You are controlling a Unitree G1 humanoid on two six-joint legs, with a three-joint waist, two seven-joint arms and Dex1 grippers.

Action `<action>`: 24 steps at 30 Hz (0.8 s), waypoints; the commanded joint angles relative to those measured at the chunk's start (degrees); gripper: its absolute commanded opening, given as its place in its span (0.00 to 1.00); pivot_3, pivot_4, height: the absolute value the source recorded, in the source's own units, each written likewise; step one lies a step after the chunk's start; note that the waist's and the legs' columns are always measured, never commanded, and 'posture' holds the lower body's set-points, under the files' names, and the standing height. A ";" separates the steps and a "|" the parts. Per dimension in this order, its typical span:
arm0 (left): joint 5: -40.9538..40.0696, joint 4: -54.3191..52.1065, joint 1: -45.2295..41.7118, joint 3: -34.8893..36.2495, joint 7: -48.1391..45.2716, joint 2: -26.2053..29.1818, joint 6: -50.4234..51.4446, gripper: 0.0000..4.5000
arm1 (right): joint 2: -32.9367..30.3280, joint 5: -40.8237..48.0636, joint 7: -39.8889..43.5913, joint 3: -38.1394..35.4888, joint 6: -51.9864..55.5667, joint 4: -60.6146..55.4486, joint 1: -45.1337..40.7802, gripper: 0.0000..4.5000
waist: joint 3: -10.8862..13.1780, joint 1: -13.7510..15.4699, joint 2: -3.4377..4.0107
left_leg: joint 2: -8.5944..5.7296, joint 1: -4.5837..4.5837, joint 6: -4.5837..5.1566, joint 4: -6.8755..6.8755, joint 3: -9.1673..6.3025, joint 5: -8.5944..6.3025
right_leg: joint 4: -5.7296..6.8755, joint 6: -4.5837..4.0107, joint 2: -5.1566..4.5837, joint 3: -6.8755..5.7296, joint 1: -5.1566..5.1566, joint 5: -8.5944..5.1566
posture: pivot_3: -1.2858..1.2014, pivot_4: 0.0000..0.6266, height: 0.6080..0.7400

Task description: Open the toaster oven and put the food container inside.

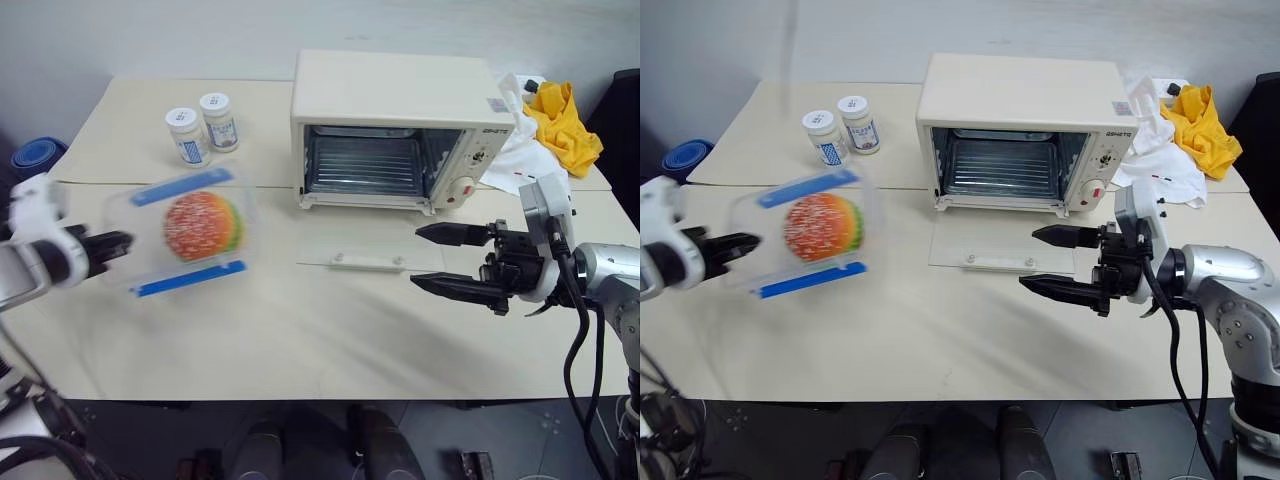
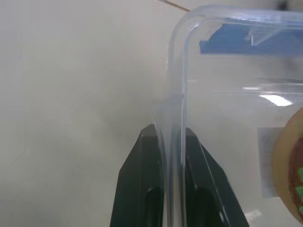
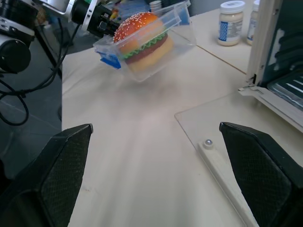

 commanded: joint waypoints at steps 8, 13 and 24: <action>1.93 10.94 -23.67 -15.69 10.35 -18.58 -0.54 0.01 | 0.10 -2.10 -6.91 -6.02 -6.18 -7.90 8.96 1.00 | -0.01 -0.07 -0.02 | 0.00 -0.06 -0.02 0.00 0.10 0.01 | -0.03 0.03 0.04 0.07 -0.06 0.01 | 0.52 0.24 1.00; 11.10 14.66 -28.05 -14.43 13.53 -27.94 -0.77 0.01 | -0.17 -1.55 -8.87 -8.00 -7.38 -8.60 11.34 1.00 | -0.01 0.01 -0.01 | -0.02 0.01 0.00 -0.01 0.17 0.07 | 0.01 0.04 0.07 0.13 -0.06 0.02 | 0.52 0.24 1.00; 25.21 18.31 -32.50 -8.21 11.72 -38.34 -5.10 0.51 | 0.06 -1.56 -11.88 -10.40 -8.95 -9.23 15.37 1.00 | 0.00 0.21 -0.03 | -0.09 -0.04 -0.33 -0.03 0.15 0.31 | -0.07 0.11 0.05 0.15 -0.04 0.06 | 0.52 0.24 1.00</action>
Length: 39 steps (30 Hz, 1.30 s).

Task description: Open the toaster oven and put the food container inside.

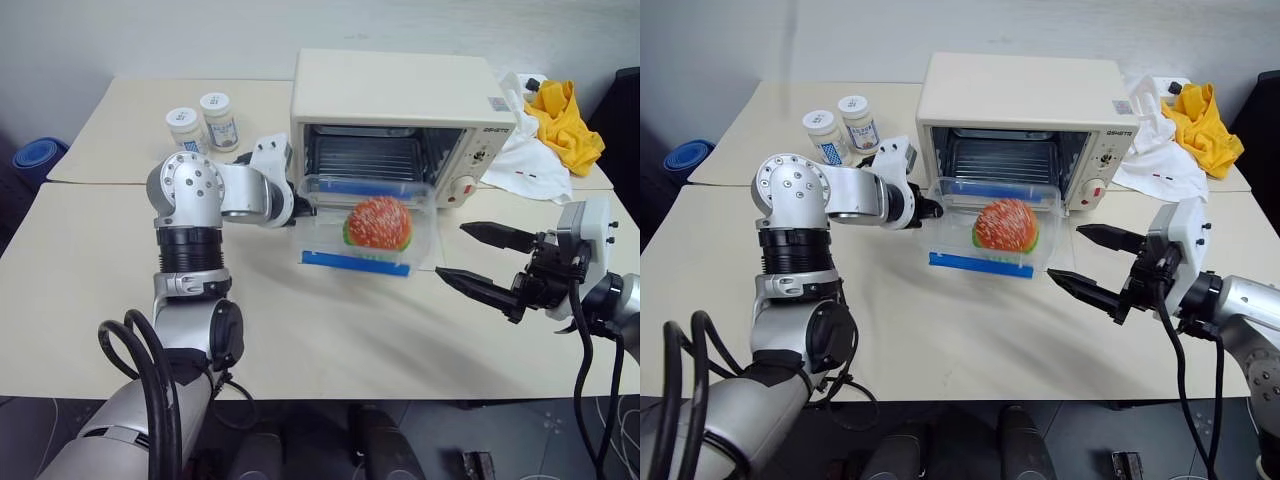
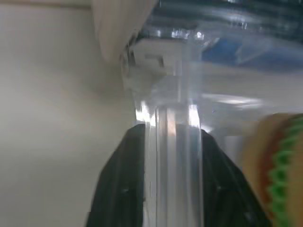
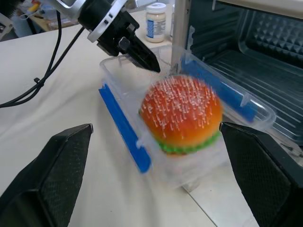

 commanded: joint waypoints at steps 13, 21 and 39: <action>-16.28 -14.69 8.01 9.75 -34.09 16.87 2.76 0.57 | 0.83 8.99 -4.77 -1.48 2.53 -4.97 4.16 0.87 | 0.00 -0.35 0.01 | 0.05 0.06 -0.10 -0.04 -0.04 0.07 | 0.10 -0.01 0.03 0.00 0.00 -0.01 | 0.52 0.24 1.00; -14.68 -32.69 27.71 -12.36 -78.83 40.93 -16.27 0.17 | 1.97 10.27 -6.06 3.24 3.69 -4.48 5.29 0.29 | 0.00 0.00 0.02 | 0.05 0.05 -0.08 -0.07 -0.04 0.06 | -0.01 -0.13 0.01 -0.01 0.04 -0.07 | 0.52 0.24 1.00; 18.55 -13.21 22.24 -29.30 -60.37 14.54 -47.14 0.00 | 14.11 -15.16 -16.57 19.63 -5.24 19.09 -18.46 0.01 | -0.01 -0.34 0.08 | 0.07 0.50 0.79 0.02 -0.09 -0.30 | -0.29 0.01 0.06 -0.04 0.71 0.00 | 0.52 0.24 1.00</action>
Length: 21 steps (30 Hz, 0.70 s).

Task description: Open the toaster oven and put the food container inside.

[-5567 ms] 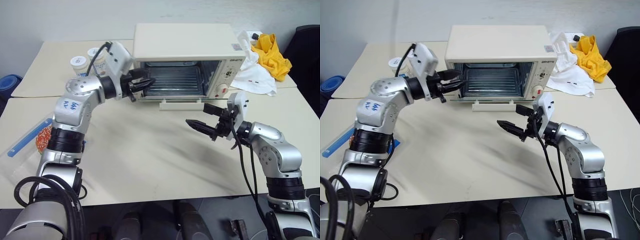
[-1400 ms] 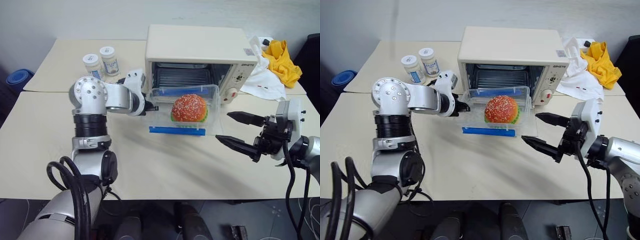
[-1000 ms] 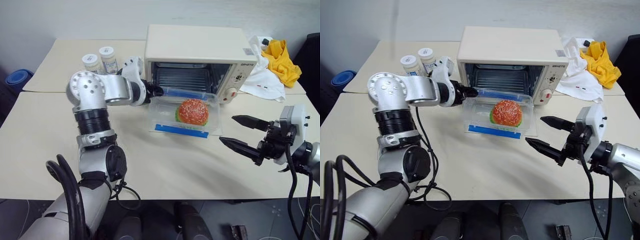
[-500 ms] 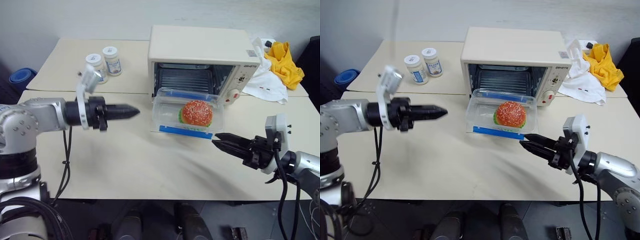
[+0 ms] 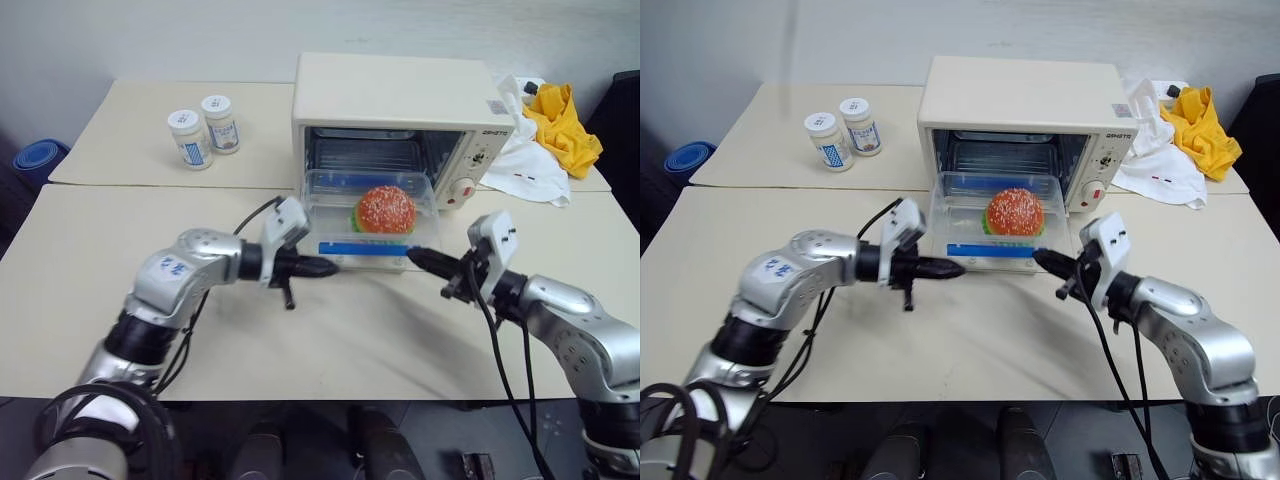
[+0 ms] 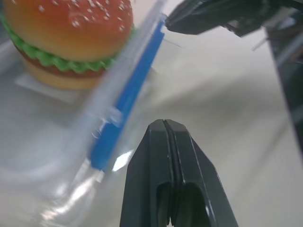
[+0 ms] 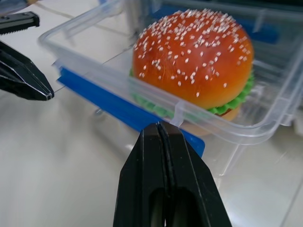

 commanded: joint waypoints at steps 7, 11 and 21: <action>9.10 18.54 -11.05 8.53 21.34 -16.00 -10.52 0.00 | 10.55 -10.98 -5.63 3.14 -9.60 19.83 -17.43 0.01 | -0.01 0.04 0.02 | 0.00 -0.11 -0.01 -0.05 0.02 0.04 | 0.08 0.03 -0.02 -0.01 -0.17 0.02 | 0.52 0.24 1.00; 9.20 23.47 -13.79 10.51 21.63 -18.08 -12.80 0.00 | 11.70 -12.28 -4.80 2.12 -12.46 23.81 -20.59 0.01 | -0.01 0.03 0.02 | -0.08 -0.65 -0.42 0.00 0.13 0.27 | 0.28 0.10 -0.14 0.01 -0.71 0.07 | 0.52 0.24 1.00; 2.49 10.84 -9.71 13.75 9.79 -10.65 -7.15 0.00 | 8.67 -2.09 -2.47 -4.74 -1.65 7.45 -12.19 0.01 | -0.01 -0.17 0.03 | -0.03 -0.69 -0.43 -0.05 0.12 0.27 | 0.35 0.11 -0.08 0.02 -0.78 0.07 | 0.52 0.24 1.00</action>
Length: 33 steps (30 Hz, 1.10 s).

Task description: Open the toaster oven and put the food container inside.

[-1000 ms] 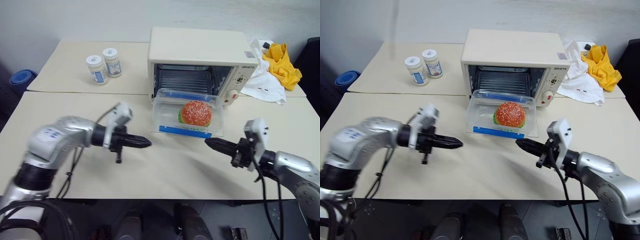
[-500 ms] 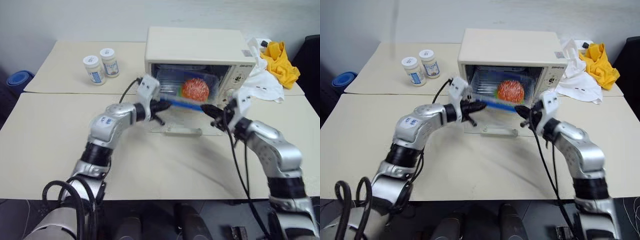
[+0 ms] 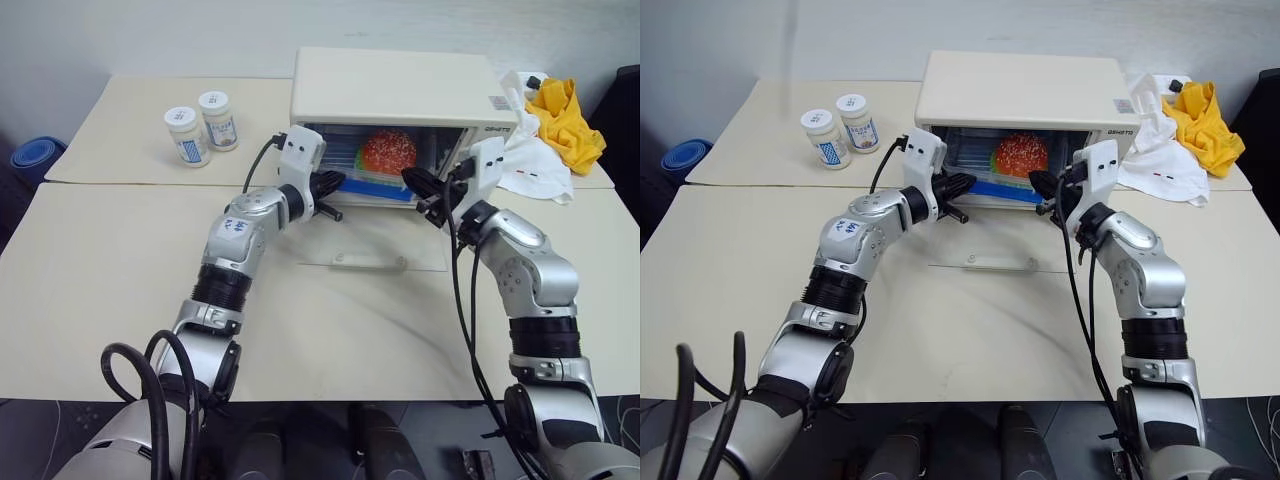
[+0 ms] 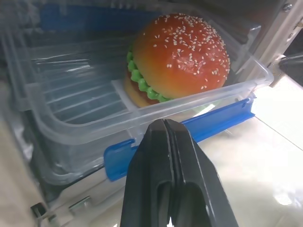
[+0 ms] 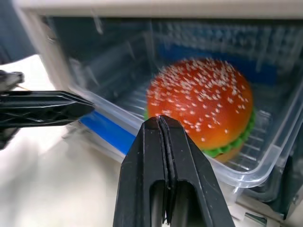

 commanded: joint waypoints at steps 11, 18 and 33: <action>-23.44 -32.94 17.41 10.17 -45.34 46.61 16.60 0.55 | -10.97 16.45 -0.58 -8.36 19.77 -36.05 36.94 0.00 | 0.07 -1.34 0.08 | 0.08 0.43 0.32 -0.10 -0.06 -0.17 | -0.19 -0.23 0.09 -0.01 0.35 -0.14 | 0.52 0.24 1.00; -23.50 -33.49 15.77 9.26 -49.81 51.19 14.71 0.99 | -4.57 8.05 -7.04 -4.40 14.17 -27.49 34.27 0.00 | 0.07 -1.24 0.08 | 0.07 0.92 0.49 -0.12 -0.10 -0.15 | -0.41 -0.67 0.11 -0.01 1.00 -0.36 | 0.52 0.24 1.00; -17.91 -25.97 13.61 7.74 -47.57 49.29 8.41 1.00 | -9.80 14.61 -1.41 -12.15 13.58 -22.58 17.30 0.13 | 0.33 -1.37 0.50 | 0.11 0.83 0.64 -0.17 -0.08 -0.26 | -0.19 -0.28 0.14 -0.01 0.75 -0.21 | 0.52 0.24 1.00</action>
